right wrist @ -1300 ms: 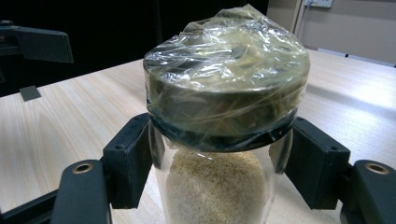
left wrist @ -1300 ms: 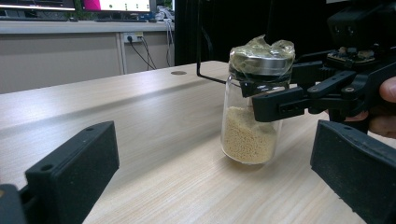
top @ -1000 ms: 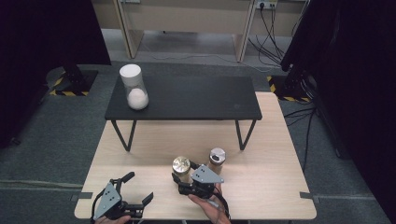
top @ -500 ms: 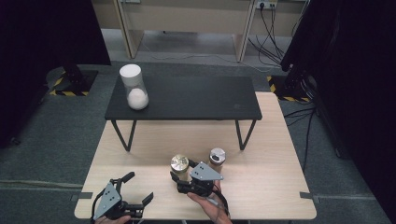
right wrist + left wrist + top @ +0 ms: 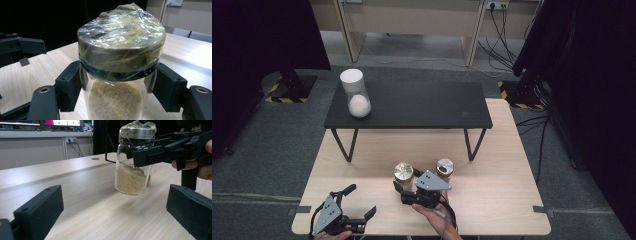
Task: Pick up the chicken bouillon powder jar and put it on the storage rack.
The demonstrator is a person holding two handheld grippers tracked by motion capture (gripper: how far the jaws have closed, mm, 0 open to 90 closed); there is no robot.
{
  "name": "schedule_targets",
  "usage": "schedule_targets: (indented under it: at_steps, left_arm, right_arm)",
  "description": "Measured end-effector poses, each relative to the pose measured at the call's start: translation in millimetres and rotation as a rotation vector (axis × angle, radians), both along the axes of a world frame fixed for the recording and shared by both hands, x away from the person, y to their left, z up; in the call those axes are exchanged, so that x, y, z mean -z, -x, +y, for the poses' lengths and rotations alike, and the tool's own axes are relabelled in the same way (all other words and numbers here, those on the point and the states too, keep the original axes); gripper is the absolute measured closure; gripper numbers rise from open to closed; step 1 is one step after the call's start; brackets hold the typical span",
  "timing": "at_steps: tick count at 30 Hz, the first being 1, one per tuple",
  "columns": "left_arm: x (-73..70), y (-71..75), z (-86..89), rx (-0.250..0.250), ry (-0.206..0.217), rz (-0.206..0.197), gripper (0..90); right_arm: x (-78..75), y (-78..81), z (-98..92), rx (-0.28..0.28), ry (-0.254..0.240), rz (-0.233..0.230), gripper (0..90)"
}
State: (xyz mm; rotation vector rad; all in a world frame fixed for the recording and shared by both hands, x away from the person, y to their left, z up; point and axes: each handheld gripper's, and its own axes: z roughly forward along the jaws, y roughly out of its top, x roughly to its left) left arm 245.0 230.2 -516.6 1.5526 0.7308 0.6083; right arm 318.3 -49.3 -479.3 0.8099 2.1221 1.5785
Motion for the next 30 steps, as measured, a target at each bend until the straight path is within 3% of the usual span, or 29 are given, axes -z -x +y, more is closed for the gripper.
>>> schedule_targets:
  at_steps: [30]
  left_arm:
    - [-0.1,0.0,0.2,0.000,0.000,0.001,0.5]
  right_arm:
    - [-22.2,-4.7,-0.4,-0.004,-0.016,0.003,30.7]
